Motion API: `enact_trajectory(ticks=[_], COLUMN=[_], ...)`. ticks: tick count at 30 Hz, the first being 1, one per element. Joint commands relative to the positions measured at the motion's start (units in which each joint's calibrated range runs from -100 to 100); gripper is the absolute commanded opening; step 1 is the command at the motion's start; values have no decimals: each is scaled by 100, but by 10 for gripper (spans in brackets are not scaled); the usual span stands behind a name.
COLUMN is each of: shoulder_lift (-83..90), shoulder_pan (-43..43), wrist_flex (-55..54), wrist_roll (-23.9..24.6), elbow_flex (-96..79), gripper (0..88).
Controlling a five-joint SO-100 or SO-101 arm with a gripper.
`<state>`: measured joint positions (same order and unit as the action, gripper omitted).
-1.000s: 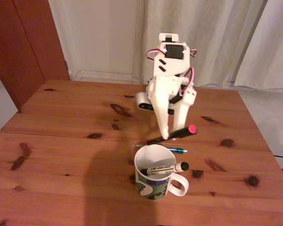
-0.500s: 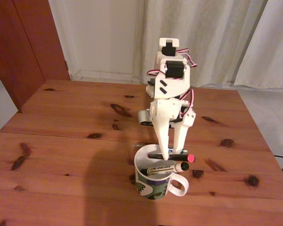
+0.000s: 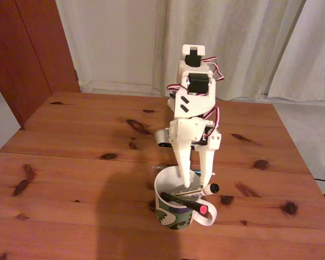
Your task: Clean up the desk and place the pens and markers into the cup
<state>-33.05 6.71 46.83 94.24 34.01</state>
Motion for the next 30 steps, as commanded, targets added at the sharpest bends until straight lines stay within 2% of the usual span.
enact_trajectory(ticks=[1, 9, 18, 22, 30], shoulder_lift=[165, 728, 2209, 2871, 3384], shoulder_pan=[-16, -152, -104, 33, 370], wrist_flex=[-119, -68, -59, -59, -59], wrist_roll=[-58, -162, -298, -775, -2116], elbow_flex=[296, 224, -1021, -1904, -3338], gripper=[148, 148, 148, 148, 148])
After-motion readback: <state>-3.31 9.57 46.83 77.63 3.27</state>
